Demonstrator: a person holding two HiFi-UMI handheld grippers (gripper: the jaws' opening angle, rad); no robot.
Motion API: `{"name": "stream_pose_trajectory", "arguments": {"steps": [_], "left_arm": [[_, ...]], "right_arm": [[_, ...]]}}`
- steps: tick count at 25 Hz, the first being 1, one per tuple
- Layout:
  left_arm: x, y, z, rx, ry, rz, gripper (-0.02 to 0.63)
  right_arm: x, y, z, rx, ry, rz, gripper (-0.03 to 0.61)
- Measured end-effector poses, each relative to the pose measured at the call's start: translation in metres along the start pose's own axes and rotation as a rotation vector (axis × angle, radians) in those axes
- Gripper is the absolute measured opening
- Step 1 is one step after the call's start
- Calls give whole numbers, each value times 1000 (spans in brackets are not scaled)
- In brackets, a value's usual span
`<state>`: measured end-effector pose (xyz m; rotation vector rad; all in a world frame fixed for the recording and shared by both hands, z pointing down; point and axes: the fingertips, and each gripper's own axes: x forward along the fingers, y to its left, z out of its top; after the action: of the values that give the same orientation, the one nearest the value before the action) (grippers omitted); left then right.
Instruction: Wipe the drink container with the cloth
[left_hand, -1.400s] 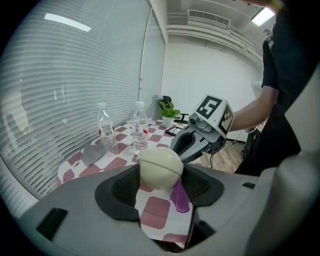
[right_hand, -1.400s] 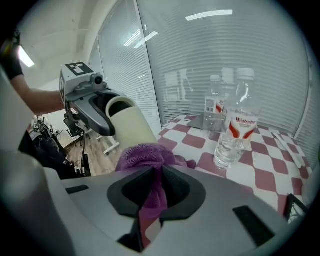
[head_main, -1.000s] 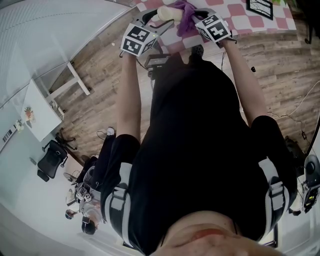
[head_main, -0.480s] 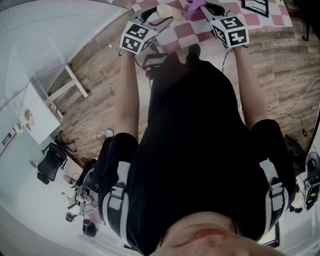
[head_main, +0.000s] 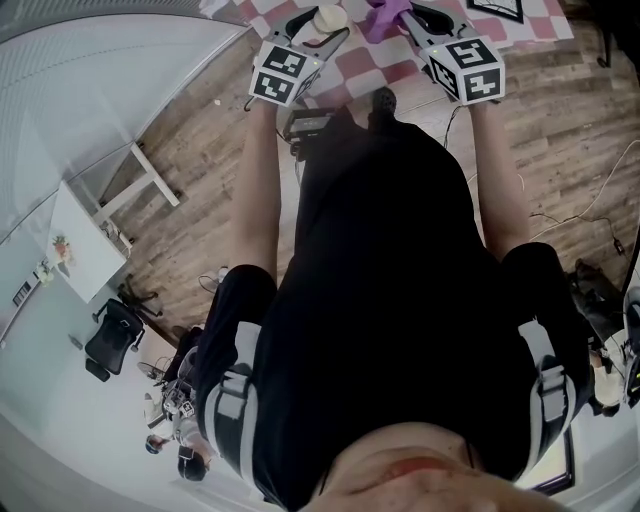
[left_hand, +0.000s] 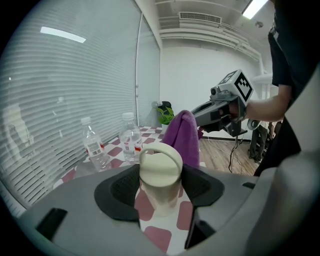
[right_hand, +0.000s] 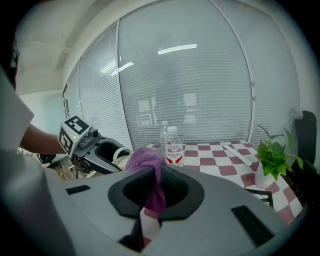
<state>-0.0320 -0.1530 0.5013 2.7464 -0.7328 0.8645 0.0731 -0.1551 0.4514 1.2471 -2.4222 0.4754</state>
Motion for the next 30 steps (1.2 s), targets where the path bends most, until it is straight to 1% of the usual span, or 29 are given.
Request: {"name": "stream_pose_trajectory", "arguments": {"steps": [4, 10, 17, 21, 25, 27, 30], "left_arm": [[10, -5, 4, 14, 3, 14, 281], [13, -8, 0, 2, 29, 39, 281], [14, -12, 1, 2, 24, 87, 281], [12, -13, -1, -24, 30, 114, 281], [10, -11, -1, -48, 30, 165, 295], [8, -10, 1, -73, 15, 186, 299], [4, -11, 6, -133, -24, 219, 307]], "right_arm": [[-6, -5, -5, 7, -4, -6, 46], [-9, -5, -10, 7, -4, -1, 46], [-10, -6, -7, 5, -9, 4, 46], [-10, -5, -6, 5, -12, 5, 46], [-9, -3, -7, 7, -11, 9, 46], [-9, -2, -7, 7, -10, 10, 46], [-10, -2, -7, 8, -13, 7, 46]]}}
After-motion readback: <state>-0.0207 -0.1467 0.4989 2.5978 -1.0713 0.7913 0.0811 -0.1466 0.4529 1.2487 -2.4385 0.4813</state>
